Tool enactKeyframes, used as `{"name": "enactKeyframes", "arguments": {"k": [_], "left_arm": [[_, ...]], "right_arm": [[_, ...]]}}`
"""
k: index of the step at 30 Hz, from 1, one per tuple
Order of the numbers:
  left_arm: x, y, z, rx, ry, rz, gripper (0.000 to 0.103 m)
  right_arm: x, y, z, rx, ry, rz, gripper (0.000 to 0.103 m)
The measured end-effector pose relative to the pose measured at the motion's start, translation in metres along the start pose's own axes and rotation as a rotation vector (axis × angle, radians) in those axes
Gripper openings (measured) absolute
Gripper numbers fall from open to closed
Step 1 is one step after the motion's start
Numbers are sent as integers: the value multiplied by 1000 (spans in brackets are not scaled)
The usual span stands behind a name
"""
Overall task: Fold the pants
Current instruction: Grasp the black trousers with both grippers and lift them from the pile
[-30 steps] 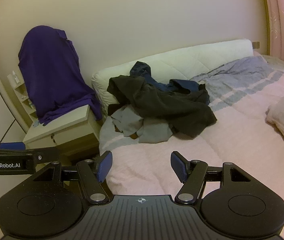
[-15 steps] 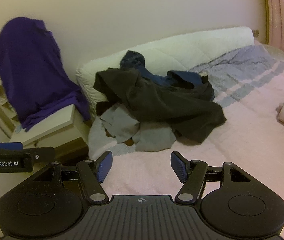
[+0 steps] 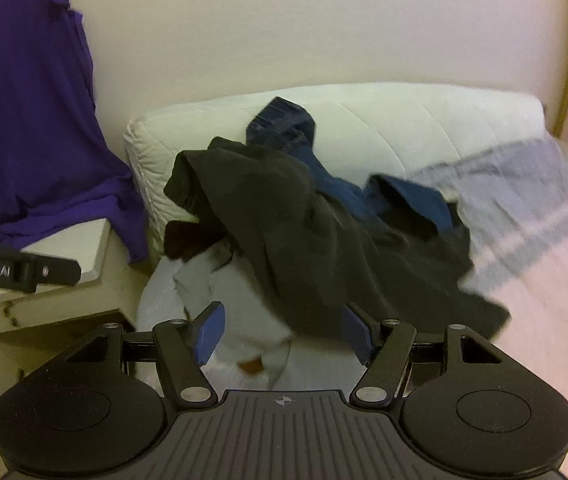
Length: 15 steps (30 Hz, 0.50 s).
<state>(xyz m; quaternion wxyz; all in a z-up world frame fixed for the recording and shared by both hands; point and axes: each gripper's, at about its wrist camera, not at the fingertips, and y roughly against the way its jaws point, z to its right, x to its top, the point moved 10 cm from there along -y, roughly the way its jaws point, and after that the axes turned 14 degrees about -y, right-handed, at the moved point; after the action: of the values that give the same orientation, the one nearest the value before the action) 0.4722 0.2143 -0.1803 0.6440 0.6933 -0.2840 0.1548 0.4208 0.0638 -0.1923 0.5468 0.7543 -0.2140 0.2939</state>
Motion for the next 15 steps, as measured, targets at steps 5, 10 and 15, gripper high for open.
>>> {"name": "enactKeyframes", "arguments": {"k": [5,10,15], "left_arm": [[32,-55,-25,-13,12,-12,99],[51,-101,-44,-21,33,-30,99],[71,-137,-58,-14,36,-32,99]], "right_arm": [[26,-65,-21,-36,99,7,62],[47,-118,-35,-34,167,11,62],[71,-164,-48,-40,277,51,62]]}}
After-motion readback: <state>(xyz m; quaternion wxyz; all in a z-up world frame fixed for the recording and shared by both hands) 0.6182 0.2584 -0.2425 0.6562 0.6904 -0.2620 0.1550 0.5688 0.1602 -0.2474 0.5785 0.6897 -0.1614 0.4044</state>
